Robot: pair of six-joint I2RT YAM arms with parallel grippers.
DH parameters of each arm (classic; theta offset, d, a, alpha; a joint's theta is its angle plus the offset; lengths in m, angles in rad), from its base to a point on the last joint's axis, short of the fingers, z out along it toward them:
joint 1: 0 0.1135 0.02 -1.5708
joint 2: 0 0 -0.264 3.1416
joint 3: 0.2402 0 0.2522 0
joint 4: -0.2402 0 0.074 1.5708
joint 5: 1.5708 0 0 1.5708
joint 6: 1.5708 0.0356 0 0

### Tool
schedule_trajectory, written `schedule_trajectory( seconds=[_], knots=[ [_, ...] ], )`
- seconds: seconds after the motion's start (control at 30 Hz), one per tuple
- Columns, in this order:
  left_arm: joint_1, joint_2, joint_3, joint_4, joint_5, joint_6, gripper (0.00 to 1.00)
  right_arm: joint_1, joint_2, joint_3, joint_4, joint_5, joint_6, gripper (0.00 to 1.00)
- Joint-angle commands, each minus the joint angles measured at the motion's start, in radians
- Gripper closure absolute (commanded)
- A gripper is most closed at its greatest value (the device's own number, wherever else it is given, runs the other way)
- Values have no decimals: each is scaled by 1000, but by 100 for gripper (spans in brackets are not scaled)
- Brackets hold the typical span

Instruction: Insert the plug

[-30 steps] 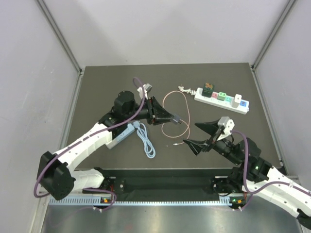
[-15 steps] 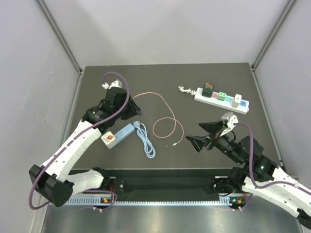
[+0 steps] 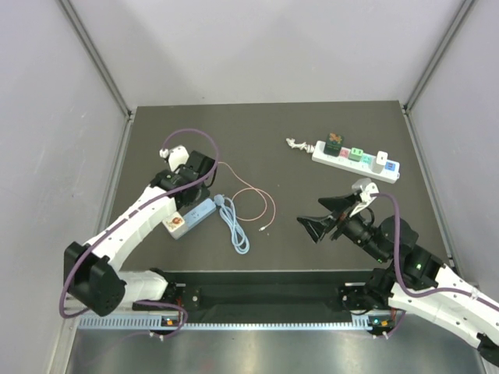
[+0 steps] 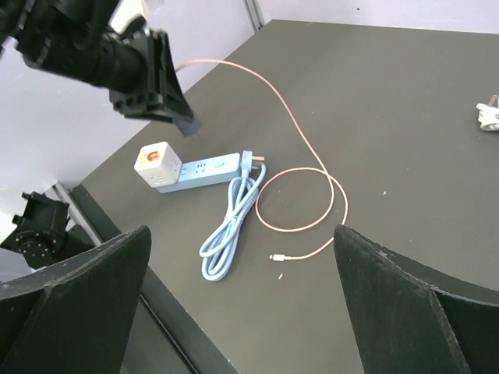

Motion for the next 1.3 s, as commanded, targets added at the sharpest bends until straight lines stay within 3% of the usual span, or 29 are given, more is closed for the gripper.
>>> schedule_trajectory(
  seconds=[0.0,0.53,0.9,1.27],
  knots=[
    [4,26,-30,12,-48,-62,100,4,-22,29,0,15,3,0],
    [7,172,-82,-28,-120,-199,100,3,-39,26,-26,17,-14,0],
    [11,221,-70,-33,-197,-209,100,4,-48,39,-37,34,-34,0],
    [13,203,-124,49,-176,-189,100,3,-36,34,-24,34,-37,0]
  ],
)
